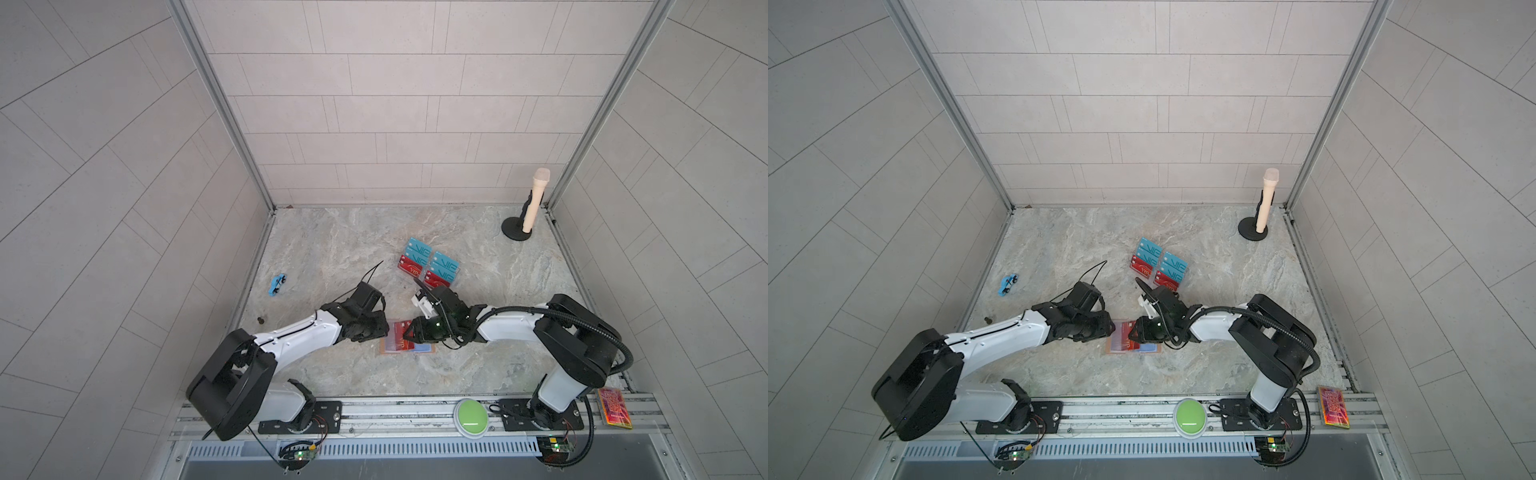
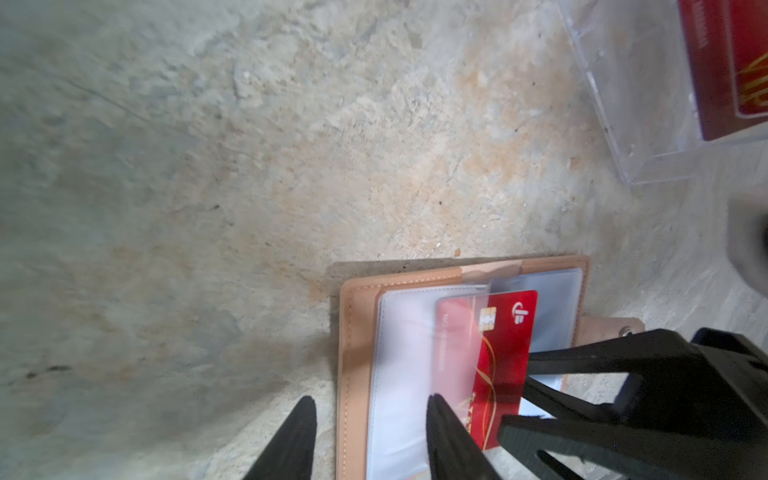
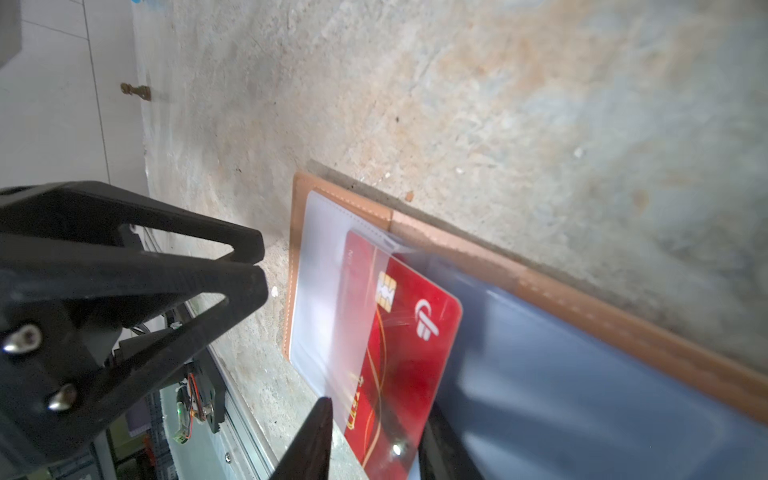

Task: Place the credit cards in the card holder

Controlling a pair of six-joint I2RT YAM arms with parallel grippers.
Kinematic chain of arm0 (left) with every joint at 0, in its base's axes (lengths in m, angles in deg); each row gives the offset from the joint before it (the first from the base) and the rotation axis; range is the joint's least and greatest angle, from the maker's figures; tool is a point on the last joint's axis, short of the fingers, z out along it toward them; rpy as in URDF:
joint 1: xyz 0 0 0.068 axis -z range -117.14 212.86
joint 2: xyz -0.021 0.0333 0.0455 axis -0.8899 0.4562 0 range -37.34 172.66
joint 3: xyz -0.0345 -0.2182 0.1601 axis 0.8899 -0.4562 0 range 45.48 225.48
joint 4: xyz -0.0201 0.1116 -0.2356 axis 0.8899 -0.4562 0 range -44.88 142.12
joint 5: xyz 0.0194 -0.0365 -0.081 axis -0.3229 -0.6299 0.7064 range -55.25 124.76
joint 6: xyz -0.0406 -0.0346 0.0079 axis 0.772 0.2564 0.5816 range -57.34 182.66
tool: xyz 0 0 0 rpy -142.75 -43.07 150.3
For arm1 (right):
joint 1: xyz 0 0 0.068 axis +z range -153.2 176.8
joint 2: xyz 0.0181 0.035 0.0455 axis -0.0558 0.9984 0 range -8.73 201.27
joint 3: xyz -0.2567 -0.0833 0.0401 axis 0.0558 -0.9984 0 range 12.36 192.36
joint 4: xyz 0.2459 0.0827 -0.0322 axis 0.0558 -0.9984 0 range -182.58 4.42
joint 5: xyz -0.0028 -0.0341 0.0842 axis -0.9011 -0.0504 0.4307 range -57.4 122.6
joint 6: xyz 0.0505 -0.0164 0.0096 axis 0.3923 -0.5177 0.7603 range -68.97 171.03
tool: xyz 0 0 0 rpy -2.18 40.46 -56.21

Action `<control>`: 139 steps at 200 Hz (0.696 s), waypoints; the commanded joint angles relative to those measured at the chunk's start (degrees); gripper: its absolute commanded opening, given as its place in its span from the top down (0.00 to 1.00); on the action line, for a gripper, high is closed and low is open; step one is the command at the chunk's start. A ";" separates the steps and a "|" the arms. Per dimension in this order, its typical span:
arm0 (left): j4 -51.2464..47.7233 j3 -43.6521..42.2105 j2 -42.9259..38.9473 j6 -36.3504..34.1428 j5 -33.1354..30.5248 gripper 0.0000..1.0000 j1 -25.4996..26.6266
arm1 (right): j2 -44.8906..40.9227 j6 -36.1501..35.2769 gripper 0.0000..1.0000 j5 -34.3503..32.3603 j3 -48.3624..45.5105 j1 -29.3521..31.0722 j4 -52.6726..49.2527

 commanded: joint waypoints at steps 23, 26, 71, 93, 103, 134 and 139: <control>5.98 -3.50 0.75 -0.24 2.65 0.54 -0.05 | 1.39 -3.29 0.61 -3.00 4.75 2.68 -11.44; 6.42 -3.75 0.65 -0.01 2.73 0.55 -0.06 | 1.58 -3.36 0.61 -3.02 5.18 2.80 -11.66; 13.21 -7.74 -0.57 3.47 3.36 0.58 -0.06 | 4.05 -3.14 0.61 -3.86 9.36 4.46 -13.71; 14.10 -7.81 -0.30 3.41 4.13 0.58 -0.06 | 5.44 -3.42 0.61 -4.04 11.11 5.30 -14.53; 14.32 -7.91 -0.21 3.41 4.27 0.58 -0.05 | 5.85 -3.53 0.61 -4.14 11.82 5.39 -14.97; 14.96 -8.81 -0.57 4.44 4.03 0.59 0.07 | 6.58 -4.56 0.61 -5.00 14.19 5.53 -17.12; 15.13 -9.05 -0.72 4.63 3.91 0.59 0.12 | 6.65 -4.73 0.61 -5.17 14.54 5.64 -17.42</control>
